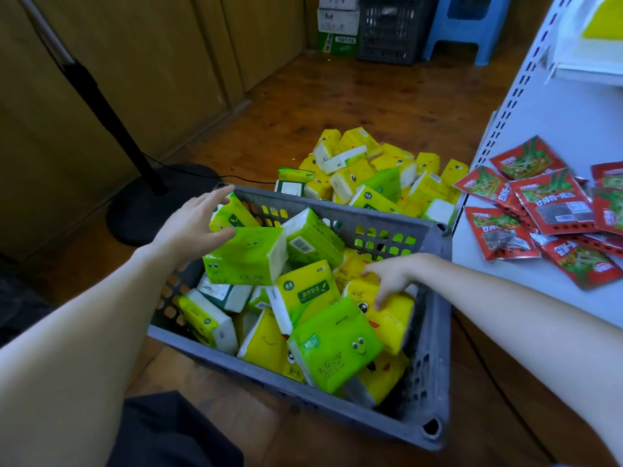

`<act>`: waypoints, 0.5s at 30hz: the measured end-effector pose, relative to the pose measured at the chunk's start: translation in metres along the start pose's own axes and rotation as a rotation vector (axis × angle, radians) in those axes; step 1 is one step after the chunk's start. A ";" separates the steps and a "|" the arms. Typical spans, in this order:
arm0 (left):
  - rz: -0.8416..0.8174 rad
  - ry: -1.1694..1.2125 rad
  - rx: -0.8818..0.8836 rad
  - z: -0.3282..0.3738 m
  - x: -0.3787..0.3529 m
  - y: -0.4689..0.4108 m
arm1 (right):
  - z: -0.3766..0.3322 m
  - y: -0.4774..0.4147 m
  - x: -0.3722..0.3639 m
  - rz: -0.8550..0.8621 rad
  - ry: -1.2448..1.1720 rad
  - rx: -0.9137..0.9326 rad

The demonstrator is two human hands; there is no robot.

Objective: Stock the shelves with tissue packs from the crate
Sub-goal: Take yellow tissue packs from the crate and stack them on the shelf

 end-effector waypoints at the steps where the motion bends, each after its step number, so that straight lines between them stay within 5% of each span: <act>1: 0.011 -0.032 -0.022 0.005 -0.001 -0.004 | -0.001 0.005 0.005 -0.017 0.017 0.011; 7: 0.061 -0.086 -0.193 0.059 -0.014 -0.020 | 0.000 0.024 0.049 0.138 -0.107 0.097; 15: -0.227 0.226 -0.279 0.126 -0.050 -0.033 | -0.004 0.045 0.085 0.250 -0.966 0.310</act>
Point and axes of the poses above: each hand's wrist, its own y-axis away from the middle knuckle, its own x-axis out of the back of the hand, z = x × y, the point moved 5 cm from there along -y, towards the middle knuckle, and after that the axes turned 2 degrees about x, right-handed, at the moved point
